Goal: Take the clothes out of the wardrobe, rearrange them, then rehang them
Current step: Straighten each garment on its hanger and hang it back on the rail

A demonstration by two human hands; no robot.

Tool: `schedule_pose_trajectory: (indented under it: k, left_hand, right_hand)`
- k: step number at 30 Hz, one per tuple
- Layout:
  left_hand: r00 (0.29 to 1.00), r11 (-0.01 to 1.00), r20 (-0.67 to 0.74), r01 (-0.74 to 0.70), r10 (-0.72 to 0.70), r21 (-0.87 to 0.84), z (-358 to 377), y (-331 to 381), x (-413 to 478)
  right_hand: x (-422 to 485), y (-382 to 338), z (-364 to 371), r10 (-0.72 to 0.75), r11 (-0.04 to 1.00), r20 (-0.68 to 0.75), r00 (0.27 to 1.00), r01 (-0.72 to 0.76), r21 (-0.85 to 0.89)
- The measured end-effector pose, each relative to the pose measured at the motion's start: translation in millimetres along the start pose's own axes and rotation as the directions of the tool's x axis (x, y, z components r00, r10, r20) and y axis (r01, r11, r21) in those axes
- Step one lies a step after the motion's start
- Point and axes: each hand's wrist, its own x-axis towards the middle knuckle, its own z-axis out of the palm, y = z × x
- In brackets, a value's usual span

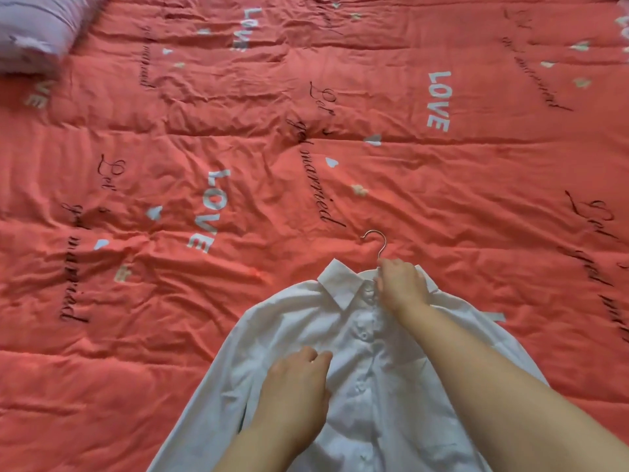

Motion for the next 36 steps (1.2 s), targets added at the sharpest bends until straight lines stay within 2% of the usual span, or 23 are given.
schedule_pose_trajectory:
  k: [5, 9, 13, 16, 19, 20, 22, 26, 28, 32, 36]
  left_hand:
    - [1.000, 1.000, 0.019, 0.021, -0.021, -0.015, 14.6, -11.3, -3.0]
    - [0.999, 0.999, 0.002, 0.049, -0.049, -0.008, 13.3, -16.8, -18.5]
    - [0.993, 0.998, -0.108, 0.048, -0.052, -0.045, -3.3, -22.7, -47.6]
    - [0.973, 0.998, -0.226, 0.030, -0.043, -0.062, -23.0, -27.7, -77.3]
    - [0.929, 0.995, -0.367, 0.024, -0.057, -0.095, -46.5, -35.6, -111.5]
    - [0.899, 0.994, -0.436, 0.000, -0.047, -0.108, -57.1, -38.0, -126.2]
    - [0.788, 0.983, -0.615, -0.099, -0.018, -0.156, -73.2, -45.8, -160.2]
    - [0.606, 0.982, -0.791, -0.086, -0.084, -0.170, -102.2, -68.7, -249.3]
    - [0.513, 0.983, -0.852, -0.078, -0.104, -0.167, -108.8, -87.5, -304.9]
    - [0.349, 0.984, -0.929, -0.074, -0.126, -0.162, -107.3, -135.4, -438.0]
    - [0.137, 0.964, -0.956, -0.025, -0.258, -0.264, -87.8, -191.1, -573.8]
  right_hand:
    - [-5.4, 0.3, 24.9, 0.053, 0.998, -0.113, 0.992, -0.049, 0.037]
    - [-18.7, -2.6, 13.4, -0.003, 0.994, -0.191, 0.982, 0.024, 0.108]
    - [-47.3, -12.9, -29.1, -0.056, 0.970, -0.303, 0.951, 0.123, 0.207]
    - [-83.0, -29.3, -65.4, -0.152, 0.950, -0.366, 0.918, 0.238, 0.201]
    - [-129.5, -60.3, -103.2, -0.262, 0.916, -0.452, 0.853, 0.367, 0.162]
    - [-147.4, -74.0, -116.4, -0.287, 0.899, -0.477, 0.831, 0.405, 0.166]
    - [-187.5, -105.1, -143.3, -0.329, 0.862, -0.497, 0.803, 0.470, 0.188]
    - [-286.1, -178.5, -189.0, -0.413, 0.794, -0.509, 0.755, 0.572, 0.205]
    - [-342.7, -221.5, -205.6, -0.482, 0.743, -0.502, 0.718, 0.639, 0.200]
    - [-458.2, -320.6, -232.9, -0.617, 0.585, -0.537, 0.576, 0.792, 0.177]
    - [-565.5, -423.4, -240.6, -0.754, 0.445, -0.492, 0.435, 0.890, 0.104]
